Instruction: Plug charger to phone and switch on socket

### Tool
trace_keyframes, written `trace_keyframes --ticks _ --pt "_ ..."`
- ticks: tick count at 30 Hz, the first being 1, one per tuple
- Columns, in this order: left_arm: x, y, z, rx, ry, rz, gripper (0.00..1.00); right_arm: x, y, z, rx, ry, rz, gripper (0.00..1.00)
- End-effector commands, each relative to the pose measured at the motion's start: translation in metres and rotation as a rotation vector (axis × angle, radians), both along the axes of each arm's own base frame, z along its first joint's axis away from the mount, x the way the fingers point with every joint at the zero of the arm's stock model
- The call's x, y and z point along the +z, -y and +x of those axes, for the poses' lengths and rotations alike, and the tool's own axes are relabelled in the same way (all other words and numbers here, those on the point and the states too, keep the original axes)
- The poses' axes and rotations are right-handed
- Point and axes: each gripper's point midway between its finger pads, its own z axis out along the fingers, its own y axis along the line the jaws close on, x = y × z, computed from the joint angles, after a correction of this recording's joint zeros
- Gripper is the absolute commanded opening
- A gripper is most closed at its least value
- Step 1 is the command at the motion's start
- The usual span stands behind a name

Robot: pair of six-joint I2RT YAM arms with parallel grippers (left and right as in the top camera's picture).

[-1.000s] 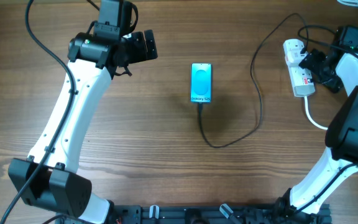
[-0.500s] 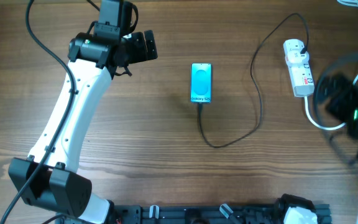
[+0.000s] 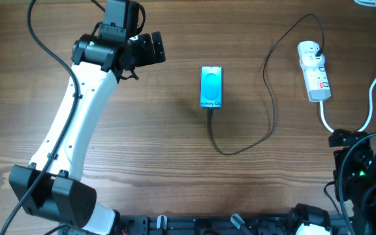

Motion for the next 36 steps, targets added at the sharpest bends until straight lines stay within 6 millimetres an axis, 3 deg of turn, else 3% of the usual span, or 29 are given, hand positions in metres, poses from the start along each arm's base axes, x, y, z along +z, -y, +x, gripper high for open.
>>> trace_keyframes --ticks 1,4,7,11,15,17,25,36 --pt "-0.003 -0.005 0.001 0.003 -0.004 0.019 1.0 0.023 -0.012 0.023 0.363 0.089 -0.282 1.0" --pt "-0.003 -0.005 0.001 0.003 -0.004 0.019 1.0 0.048 -0.047 0.036 0.769 0.255 -0.587 1.0" --pt "-0.003 -0.005 0.001 0.003 -0.004 0.019 1.0 0.047 -0.069 0.032 0.93 0.385 -0.776 1.0" --pt "-0.003 -0.005 0.001 0.003 -0.004 0.019 1.0 0.033 -0.082 0.037 0.948 0.55 -0.876 0.99" --pt "-0.003 -0.005 0.001 0.003 -0.004 0.019 1.0 -0.006 -0.088 0.049 0.948 0.659 -0.976 1.0" --pt "-0.003 -0.005 0.001 0.003 -0.004 0.019 1.0 -0.031 -0.089 0.057 0.937 0.681 -0.987 1.0" --pt "-0.003 -0.005 0.002 0.003 -0.003 0.019 1.0 -0.079 -0.089 0.073 0.931 0.694 -0.993 1.0" --pt "-0.003 -0.005 0.001 0.003 -0.004 0.019 1.0 -0.073 -0.073 0.083 0.796 0.722 -1.067 1.0"
